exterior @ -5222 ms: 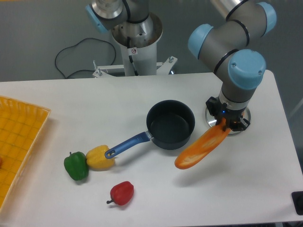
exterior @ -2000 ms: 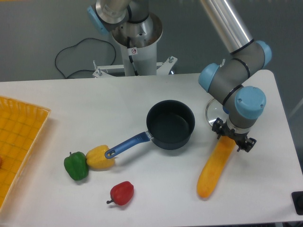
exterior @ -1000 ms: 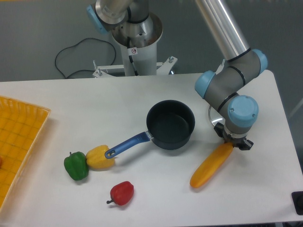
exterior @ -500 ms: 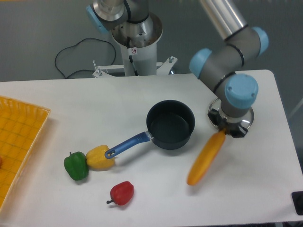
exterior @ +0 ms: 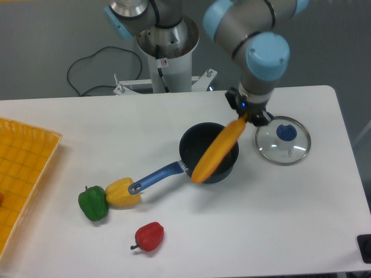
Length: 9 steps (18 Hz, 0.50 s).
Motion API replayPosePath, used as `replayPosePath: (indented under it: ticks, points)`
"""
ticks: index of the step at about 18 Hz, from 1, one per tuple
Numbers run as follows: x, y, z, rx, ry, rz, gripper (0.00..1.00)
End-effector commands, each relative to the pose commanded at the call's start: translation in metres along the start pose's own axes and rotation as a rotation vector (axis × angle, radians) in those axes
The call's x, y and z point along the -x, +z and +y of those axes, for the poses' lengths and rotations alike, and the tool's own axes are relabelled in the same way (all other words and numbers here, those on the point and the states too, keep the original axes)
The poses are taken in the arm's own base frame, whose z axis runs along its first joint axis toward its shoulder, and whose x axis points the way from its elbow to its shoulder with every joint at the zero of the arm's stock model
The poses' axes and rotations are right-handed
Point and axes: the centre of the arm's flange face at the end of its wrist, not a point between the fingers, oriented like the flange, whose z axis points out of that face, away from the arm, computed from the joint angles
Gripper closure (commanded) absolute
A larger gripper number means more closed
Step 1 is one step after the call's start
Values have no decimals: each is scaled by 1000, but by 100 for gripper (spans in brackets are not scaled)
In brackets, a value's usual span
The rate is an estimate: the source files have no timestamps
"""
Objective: Place the long bread in the pot
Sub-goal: 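Lift the bread and swing it over the dark saucepan, then lower the bread end-first into the saucepan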
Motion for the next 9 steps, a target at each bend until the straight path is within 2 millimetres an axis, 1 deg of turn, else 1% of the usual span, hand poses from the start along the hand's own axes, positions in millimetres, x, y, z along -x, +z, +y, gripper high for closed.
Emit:
replayPosePath:
  ticks: [4,7,9]
  points:
    - [0,19,12,111,2,18,100]
    - [5,24,19,130,-10,26,100]
    - [8,27,20,130,-14,28,100]
